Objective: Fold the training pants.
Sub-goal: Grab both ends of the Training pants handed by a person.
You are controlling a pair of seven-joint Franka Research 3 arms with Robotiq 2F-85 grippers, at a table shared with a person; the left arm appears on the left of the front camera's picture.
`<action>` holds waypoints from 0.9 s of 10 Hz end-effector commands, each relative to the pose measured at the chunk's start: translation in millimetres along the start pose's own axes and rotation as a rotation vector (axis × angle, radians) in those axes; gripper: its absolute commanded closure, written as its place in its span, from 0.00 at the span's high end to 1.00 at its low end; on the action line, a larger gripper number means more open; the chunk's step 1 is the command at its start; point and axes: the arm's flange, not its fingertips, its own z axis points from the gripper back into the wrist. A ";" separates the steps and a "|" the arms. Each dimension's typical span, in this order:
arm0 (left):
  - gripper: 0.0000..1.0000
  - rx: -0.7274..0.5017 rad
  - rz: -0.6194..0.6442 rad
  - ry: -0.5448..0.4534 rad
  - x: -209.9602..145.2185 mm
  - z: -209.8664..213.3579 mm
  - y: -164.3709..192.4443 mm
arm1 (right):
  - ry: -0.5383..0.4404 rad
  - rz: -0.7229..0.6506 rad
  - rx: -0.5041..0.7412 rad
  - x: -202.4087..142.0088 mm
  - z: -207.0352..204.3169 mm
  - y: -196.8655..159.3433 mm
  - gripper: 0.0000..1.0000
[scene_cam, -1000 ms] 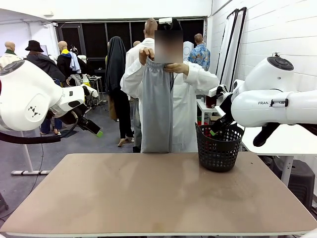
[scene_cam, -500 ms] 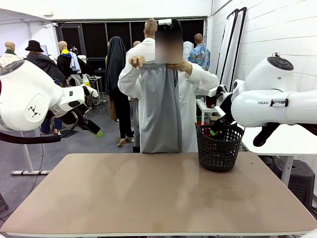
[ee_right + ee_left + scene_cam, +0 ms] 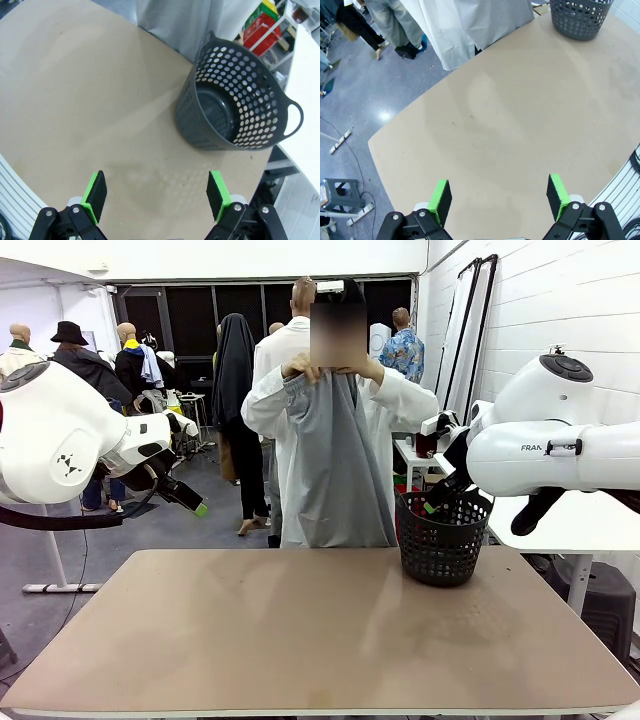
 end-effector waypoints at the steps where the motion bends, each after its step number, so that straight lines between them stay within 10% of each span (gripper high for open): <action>1: 1.00 -0.003 0.000 0.000 -0.1 -0.6 0.4 | 0.000 0.000 0.001 -0.1 -0.2 0.1 1.00; 9: 1.00 -0.003 0.000 0.000 -0.1 -0.6 0.4 | 0.000 0.000 0.001 -0.1 -0.2 0.1 1.00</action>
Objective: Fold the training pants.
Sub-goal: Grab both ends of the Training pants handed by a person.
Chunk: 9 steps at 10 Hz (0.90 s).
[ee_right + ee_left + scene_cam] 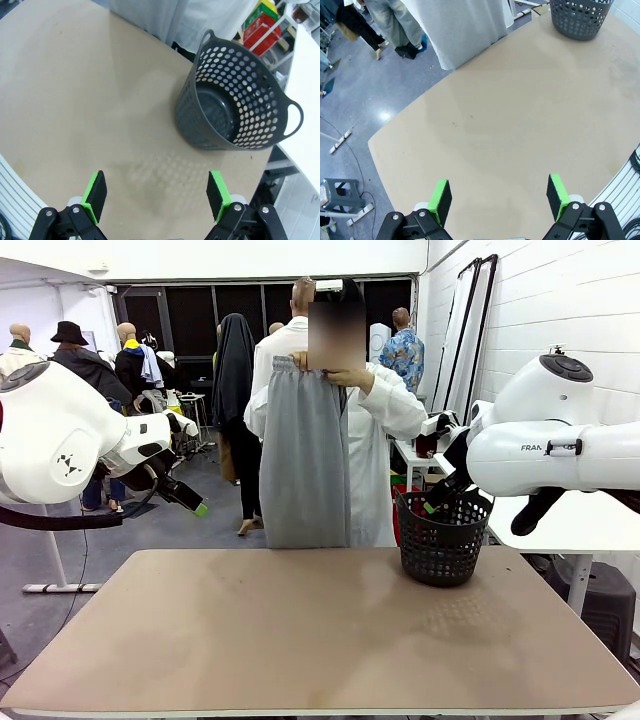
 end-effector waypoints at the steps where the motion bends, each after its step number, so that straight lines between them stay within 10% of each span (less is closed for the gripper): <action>1: 1.00 -0.003 0.000 0.000 -0.1 -0.6 0.4 | 0.000 0.000 0.001 -0.1 -0.2 0.1 1.00; 9: 1.00 -0.003 0.000 0.000 -0.1 -0.6 0.4 | 0.000 0.000 0.001 -0.1 -0.2 0.1 1.00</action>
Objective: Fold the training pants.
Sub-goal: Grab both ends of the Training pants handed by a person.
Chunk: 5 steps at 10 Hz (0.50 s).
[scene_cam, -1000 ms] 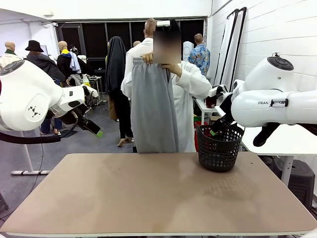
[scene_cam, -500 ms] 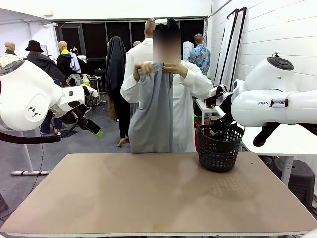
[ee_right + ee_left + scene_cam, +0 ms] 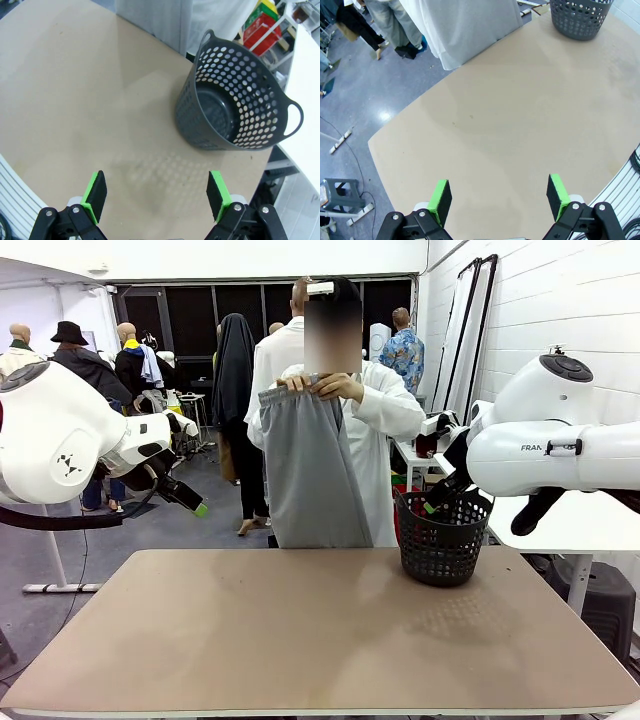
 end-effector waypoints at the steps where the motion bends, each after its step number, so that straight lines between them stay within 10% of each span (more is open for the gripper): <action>1: 1.00 -0.003 0.000 0.000 -0.1 -0.6 0.4 | 0.000 0.000 0.001 -0.1 -0.2 0.1 1.00; 5: 1.00 -0.003 0.000 0.000 -0.1 -0.6 0.4 | 0.000 0.000 0.001 -0.1 -0.2 0.1 1.00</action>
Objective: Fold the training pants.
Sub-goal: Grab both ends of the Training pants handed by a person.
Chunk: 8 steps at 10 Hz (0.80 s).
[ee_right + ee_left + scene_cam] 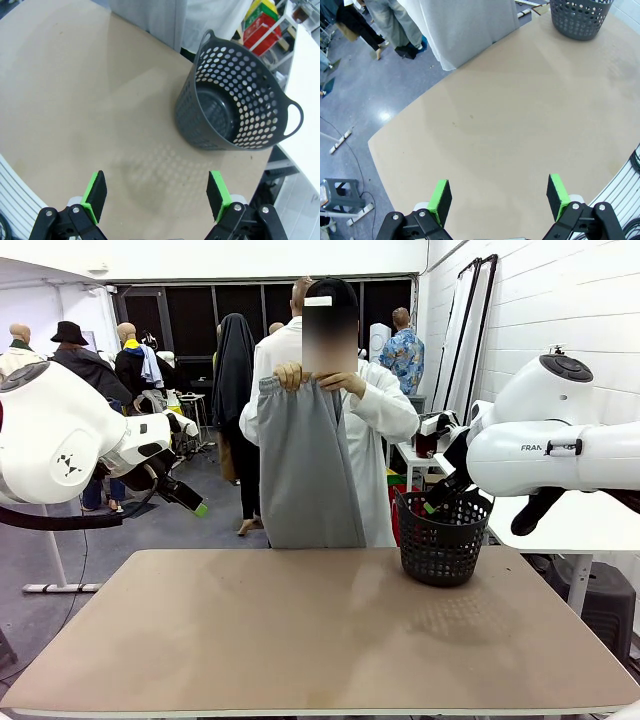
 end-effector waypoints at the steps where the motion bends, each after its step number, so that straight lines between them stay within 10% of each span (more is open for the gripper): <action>1: 1.00 -0.003 0.000 0.000 -0.1 -0.6 0.4 | 0.000 0.000 0.001 -0.1 -0.2 0.1 1.00; 8: 1.00 -0.003 0.000 0.000 -0.1 -0.6 0.4 | 0.000 0.000 0.001 -0.1 -0.2 0.1 1.00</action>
